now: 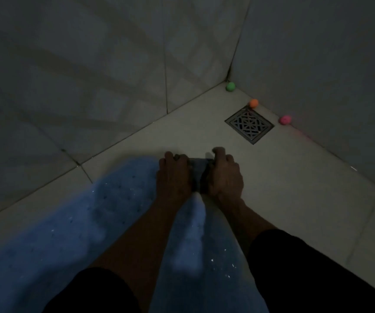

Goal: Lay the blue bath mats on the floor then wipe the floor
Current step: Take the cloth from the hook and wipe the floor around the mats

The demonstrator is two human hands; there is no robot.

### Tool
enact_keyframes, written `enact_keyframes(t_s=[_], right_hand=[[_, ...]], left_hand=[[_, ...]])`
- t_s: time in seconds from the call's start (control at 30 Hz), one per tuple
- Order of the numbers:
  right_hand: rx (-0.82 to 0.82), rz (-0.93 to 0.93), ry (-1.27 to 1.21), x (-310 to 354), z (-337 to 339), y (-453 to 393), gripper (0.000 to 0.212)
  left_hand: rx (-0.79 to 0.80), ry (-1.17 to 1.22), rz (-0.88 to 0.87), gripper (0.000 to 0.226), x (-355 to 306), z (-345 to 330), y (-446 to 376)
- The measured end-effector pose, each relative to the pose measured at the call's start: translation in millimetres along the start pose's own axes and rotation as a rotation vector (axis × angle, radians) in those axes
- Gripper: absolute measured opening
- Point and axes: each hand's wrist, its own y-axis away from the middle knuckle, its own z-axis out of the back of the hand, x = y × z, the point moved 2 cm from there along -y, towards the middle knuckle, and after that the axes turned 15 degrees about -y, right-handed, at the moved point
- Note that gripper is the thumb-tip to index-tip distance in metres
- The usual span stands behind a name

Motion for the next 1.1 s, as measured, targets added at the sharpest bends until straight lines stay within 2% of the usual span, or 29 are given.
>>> enact_keyframes(t_s=[0.13, 0.17, 0.27, 0.37, 0.47, 0.6, 0.7, 0.77, 0.8, 0.9, 0.97, 1.03, 1.1], right_hand=[[-0.012, -0.025, -0.268, 41.2, 10.6, 5.3, 0.085], [-0.015, -0.027, -0.278, 50.9, 9.4, 5.0, 0.080], [-0.087, -0.036, -0.303, 75.4, -1.7, 0.6, 0.041], [-0.120, -0.077, -0.372, 97.8, -19.9, -4.4, 0.030], [-0.040, -0.174, -0.441, 109.2, -42.4, -10.4, 0.039], [0.139, -0.295, -0.393, 115.2, -68.5, -12.8, 0.046], [0.338, -0.439, -0.515, 125.0, -69.1, -2.9, 0.055], [0.436, -0.488, -0.622, 141.3, -53.3, 12.0, 0.047], [0.468, -0.455, -0.589, 151.3, -41.8, 17.3, 0.042], [0.415, -0.473, -0.648, 180.2, 7.3, 31.0, 0.038], [0.555, -0.485, -0.615, 205.7, 45.1, 42.1, 0.036], [0.549, -0.570, -0.690, 231.3, 87.7, 48.1, 0.037], [0.541, -0.502, -0.641, 252.9, 128.2, 45.4, 0.044]], left_hand=[[-0.118, 0.113, -0.010, 0.029, 23.4, 24.3, 0.0], [-0.160, 0.149, 0.005, 0.032, 31.0, 32.9, -0.8], [-0.273, 0.427, 0.086, 0.036, 53.3, 66.9, 2.2], [-0.253, 0.640, 0.205, 0.053, 74.1, 96.6, 5.4], [-0.221, 0.722, 0.198, 0.054, 97.0, 110.5, -2.6], [-0.205, 0.765, 0.232, 0.023, 121.4, 115.6, -19.7], [-0.171, 0.776, 0.247, 0.021, 122.5, 125.7, -23.8], [-0.112, 0.797, 0.245, 0.023, 116.1, 141.7, -17.9], [-0.082, 0.809, 0.246, 0.023, 110.3, 153.1, -13.1], [-0.017, 0.834, 0.268, 0.025, 83.8, 198.1, 3.8], [0.020, 0.857, 0.278, 0.026, 62.5, 237.5, 14.0], [0.046, 0.867, 0.287, 0.025, 42.2, 280.5, 23.0], [0.057, 0.860, 0.296, 0.021, 24.1, 326.1, 32.9]])
